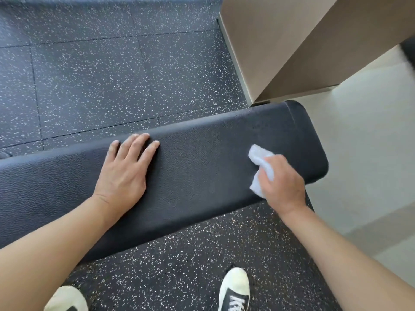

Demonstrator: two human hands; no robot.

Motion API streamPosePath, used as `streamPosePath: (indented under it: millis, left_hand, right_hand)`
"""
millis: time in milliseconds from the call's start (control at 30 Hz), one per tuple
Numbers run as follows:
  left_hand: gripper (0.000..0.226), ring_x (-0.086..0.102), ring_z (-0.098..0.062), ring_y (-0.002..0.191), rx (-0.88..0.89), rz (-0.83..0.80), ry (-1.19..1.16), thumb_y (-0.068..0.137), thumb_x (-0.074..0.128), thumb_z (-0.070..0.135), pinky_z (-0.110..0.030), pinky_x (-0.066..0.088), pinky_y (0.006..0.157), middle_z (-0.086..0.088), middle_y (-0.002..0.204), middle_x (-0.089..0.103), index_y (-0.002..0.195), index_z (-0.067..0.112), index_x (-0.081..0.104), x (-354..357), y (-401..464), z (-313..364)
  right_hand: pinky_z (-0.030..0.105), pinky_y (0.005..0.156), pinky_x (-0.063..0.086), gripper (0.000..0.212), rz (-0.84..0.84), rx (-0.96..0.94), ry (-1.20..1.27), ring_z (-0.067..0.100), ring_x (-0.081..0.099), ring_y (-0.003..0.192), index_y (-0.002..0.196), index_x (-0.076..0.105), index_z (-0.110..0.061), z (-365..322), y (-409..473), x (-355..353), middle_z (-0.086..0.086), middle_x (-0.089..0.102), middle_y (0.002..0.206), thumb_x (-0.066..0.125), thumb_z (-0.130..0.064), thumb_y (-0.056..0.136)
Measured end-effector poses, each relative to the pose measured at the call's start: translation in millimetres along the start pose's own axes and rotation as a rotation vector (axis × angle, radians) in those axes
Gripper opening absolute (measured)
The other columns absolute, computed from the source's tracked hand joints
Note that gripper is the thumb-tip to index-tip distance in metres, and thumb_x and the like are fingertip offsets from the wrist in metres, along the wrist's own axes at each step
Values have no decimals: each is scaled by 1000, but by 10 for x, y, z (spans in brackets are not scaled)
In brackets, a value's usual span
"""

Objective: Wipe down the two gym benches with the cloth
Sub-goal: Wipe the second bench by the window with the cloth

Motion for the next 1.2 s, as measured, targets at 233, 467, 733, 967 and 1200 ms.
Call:
streamPosePath:
  millis: [233, 467, 733, 967, 1200]
  left_hand:
    - [68, 45, -46, 138, -43, -44, -2, 81, 39, 9, -63, 33, 114, -18, 154, 48, 147, 11, 55, -32, 43, 53]
    - [58, 49, -46, 124, -273, -16, -170, 84, 37, 19, -58, 38, 108, -17, 142, 55, 138, 11, 56, -200, 443, 166]
    - [44, 59, -44, 122, -453, -41, -192, 105, 32, 31, -54, 34, 111, -24, 126, 68, 125, 13, 68, 92, 1212, 541]
    - [51, 61, -45, 102, -629, 95, -34, 100, 20, 38, -57, 36, 104, -26, 104, 70, 90, 11, 63, 157, 1253, 603]
    - [50, 57, -43, 107, -650, 101, -33, 100, 23, 34, -56, 34, 106, -22, 109, 69, 101, 11, 68, 144, 1275, 602]
  right_hand:
    - [35, 53, 42, 22, 54, 40, 99, 32, 60, 70, 99, 61, -16, -1091, -368, 343, 7, 62, 91, 70, -15, 79]
    - [33, 45, 43, 15, 11, -370, 83, 20, 54, 61, 85, 61, -17, -1611, -582, 453, -1, 56, 80, 72, -23, 76]
    - [30, 55, 38, 19, 179, 61, 63, 31, 62, 76, 101, 62, -14, 747, 167, -214, 2, 62, 96, 56, -29, 91]
    - [32, 55, 35, 15, 246, 214, 123, 27, 58, 72, 93, 57, -14, 476, 17, -67, 2, 60, 94, 57, -27, 86]
    - [36, 52, 40, 17, 107, -91, 181, 23, 55, 66, 86, 58, -17, -755, 51, 281, 1, 58, 84, 71, -24, 78]
Point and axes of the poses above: each hand's wrist, its own y-axis towards the middle knuckle, its own x-axis out of the palm, z = x × y, the point moved 10 cm from there along y, towards the middle knuckle
